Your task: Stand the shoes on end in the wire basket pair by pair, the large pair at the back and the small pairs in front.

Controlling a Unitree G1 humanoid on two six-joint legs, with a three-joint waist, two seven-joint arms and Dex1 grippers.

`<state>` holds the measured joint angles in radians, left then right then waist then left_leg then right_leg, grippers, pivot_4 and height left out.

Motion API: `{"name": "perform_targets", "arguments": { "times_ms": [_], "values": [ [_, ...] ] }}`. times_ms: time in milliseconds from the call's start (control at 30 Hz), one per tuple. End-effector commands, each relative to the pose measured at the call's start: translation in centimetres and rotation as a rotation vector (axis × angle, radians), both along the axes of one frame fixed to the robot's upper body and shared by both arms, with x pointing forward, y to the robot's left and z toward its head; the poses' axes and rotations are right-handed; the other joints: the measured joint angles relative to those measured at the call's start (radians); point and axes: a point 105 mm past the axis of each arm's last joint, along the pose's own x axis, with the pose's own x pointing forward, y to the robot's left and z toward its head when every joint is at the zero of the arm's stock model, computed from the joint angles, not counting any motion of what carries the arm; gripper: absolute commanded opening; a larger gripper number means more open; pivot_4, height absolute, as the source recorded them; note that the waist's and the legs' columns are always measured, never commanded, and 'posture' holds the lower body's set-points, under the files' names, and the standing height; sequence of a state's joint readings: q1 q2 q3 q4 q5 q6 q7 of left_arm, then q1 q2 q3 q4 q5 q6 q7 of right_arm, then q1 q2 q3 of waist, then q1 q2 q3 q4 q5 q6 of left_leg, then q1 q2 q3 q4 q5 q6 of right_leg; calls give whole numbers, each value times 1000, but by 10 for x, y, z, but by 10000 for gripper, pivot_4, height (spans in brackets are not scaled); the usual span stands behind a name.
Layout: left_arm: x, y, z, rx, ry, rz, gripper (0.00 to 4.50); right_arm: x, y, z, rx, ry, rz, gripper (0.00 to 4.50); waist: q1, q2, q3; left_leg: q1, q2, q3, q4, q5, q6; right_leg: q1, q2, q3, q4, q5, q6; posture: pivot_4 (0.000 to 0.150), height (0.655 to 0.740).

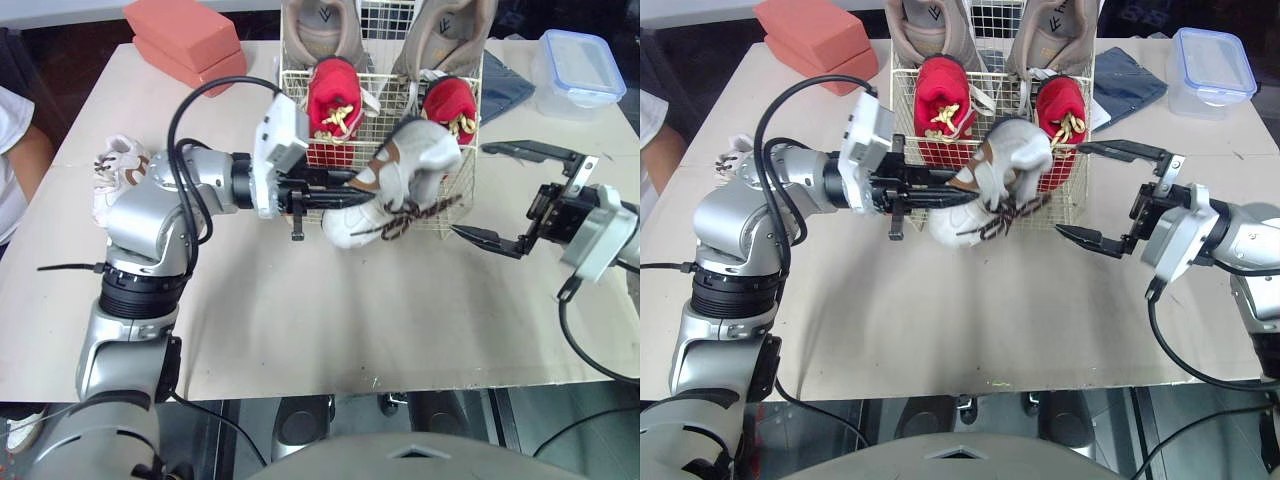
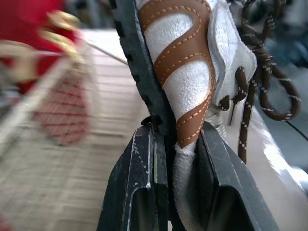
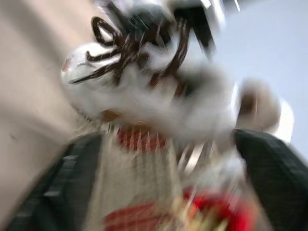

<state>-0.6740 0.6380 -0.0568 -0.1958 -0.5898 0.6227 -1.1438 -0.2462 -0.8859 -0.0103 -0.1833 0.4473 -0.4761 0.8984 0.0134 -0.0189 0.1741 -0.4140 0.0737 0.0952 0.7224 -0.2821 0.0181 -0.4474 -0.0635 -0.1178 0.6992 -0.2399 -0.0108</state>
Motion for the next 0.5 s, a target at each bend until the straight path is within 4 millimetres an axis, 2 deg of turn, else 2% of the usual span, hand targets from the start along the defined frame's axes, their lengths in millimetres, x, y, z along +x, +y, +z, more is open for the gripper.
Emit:
{"name": "perform_targets", "arguments": {
  "times_ms": [33, 133, 200, 267, 367, 467, 500],
  "values": [
    [-2, -1, 14, -76, -111, 27, 4192, -3, 9, 18, 259, 313, -12, 44805, 0, 0, 0, 0, 0, 0, 0, 0, 0, 0, 0, 0, 1, 0, 0, 1500, 6860],
    [-2, -8, 12, -101, -140, 27, 4192, -3, 23, 22, 480, 579, -15, 44805, 3, -1, 0, 0, 0, -2, 1, 0, 0, 1, 0, -1, 1, 0, 0, 1500, 6860],
    [-3, -13, 7, -96, -153, 25, 4192, -7, 33, 26, 550, 704, 17, 44805, 3, -1, 0, 0, 0, -2, 1, 0, 0, 1, 0, -1, 1, 0, 0, 1500, 6860],
    [-4, -16, 6, -108, -158, 23, 4192, -12, 42, 27, 573, 784, 43, 44805, 3, -1, 0, 0, 0, -2, 1, 0, 0, 1, 0, -1, 1, 0, 0, 1500, 6860],
    [-5, -18, 4, -112, -160, 24, 4192, -9, 47, 29, 628, 847, 25, 44805, 3, -1, 0, -1, -1, -3, 1, 0, 0, 1, 1, -2, 0, 0, 0, 1500, 6860],
    [-5, -18, 2, -113, -153, 21, 4192, -6, 49, 28, 621, 853, 8, 37622, 3, -1, 0, -2, -1, -3, 0, 0, 0, 1, 1, -3, -1, 0, 0, 1500, 6860],
    [-5, -18, 2, -114, -150, 20, 4192, -6, 49, 27, 617, 856, 5, 33218, 3, -1, 0, -2, -1, -3, 0, 0, 0, 1, 1, -3, -1, 0, 0, 1500, 6860]
  ]
}}
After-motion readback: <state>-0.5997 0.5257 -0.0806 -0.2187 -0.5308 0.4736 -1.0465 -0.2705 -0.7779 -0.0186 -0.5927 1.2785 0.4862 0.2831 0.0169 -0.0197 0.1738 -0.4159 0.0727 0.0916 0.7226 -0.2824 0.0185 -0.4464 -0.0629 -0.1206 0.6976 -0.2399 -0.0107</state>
